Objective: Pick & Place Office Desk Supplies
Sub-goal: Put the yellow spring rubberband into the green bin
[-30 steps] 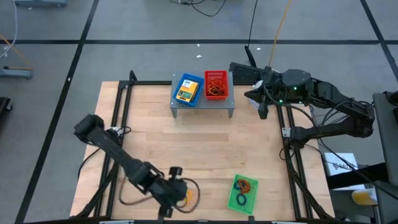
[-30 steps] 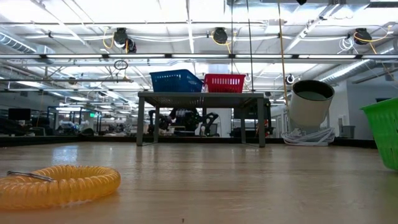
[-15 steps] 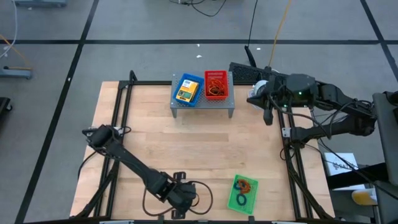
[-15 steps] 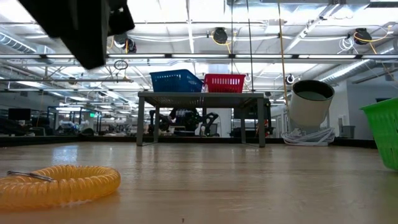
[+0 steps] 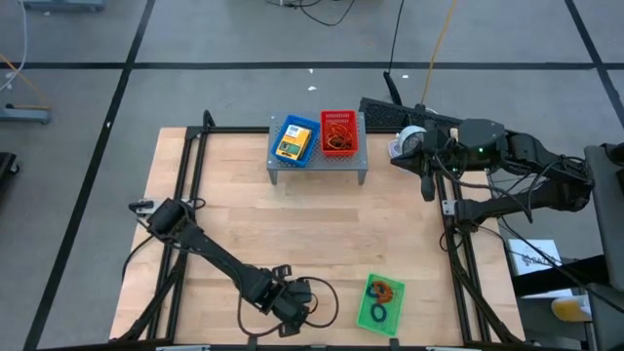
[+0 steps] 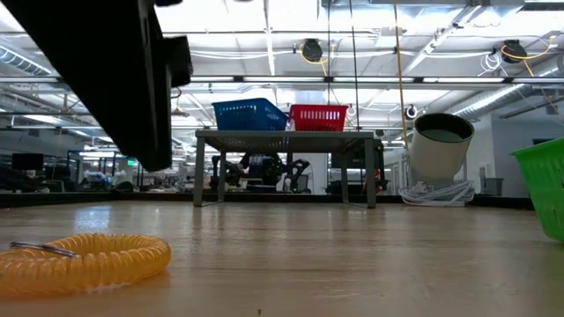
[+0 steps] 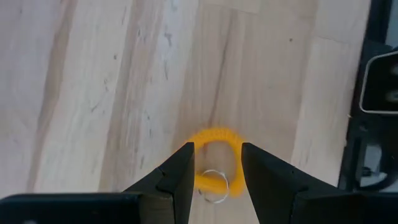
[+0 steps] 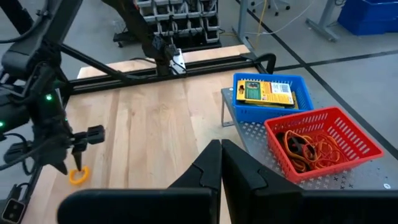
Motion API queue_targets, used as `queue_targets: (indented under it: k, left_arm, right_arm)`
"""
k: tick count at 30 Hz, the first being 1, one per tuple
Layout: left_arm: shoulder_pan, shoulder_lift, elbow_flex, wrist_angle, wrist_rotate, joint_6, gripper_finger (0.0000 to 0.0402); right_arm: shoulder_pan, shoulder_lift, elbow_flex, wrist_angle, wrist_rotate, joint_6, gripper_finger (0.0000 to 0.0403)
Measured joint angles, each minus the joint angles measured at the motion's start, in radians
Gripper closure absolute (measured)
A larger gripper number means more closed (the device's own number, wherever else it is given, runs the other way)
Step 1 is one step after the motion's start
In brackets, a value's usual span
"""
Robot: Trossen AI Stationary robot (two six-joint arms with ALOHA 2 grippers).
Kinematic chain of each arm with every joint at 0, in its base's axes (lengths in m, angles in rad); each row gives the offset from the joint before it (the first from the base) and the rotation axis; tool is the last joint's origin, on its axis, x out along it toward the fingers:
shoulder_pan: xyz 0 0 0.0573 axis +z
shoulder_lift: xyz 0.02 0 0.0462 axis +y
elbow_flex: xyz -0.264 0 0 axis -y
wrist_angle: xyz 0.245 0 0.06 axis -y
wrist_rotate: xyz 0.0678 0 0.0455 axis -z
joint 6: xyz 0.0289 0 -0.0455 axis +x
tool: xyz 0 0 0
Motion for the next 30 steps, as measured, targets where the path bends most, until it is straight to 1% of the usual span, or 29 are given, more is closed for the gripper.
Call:
queue_targets:
  k: [8, 30]
  left_arm:
    - [0.001, 0.019, 0.0, -0.059, 0.008, -0.025, 0.0261]
    - [-0.002, 0.083, -0.001, -0.053, 0.01, -0.097, 0.0261]
  right_arm:
    - [0.002, -0.01, 0.0, -0.002, 0.0, -0.003, 0.0403]
    - [0.002, -0.012, 0.0, -0.008, 0.0, -0.026, 0.0403]
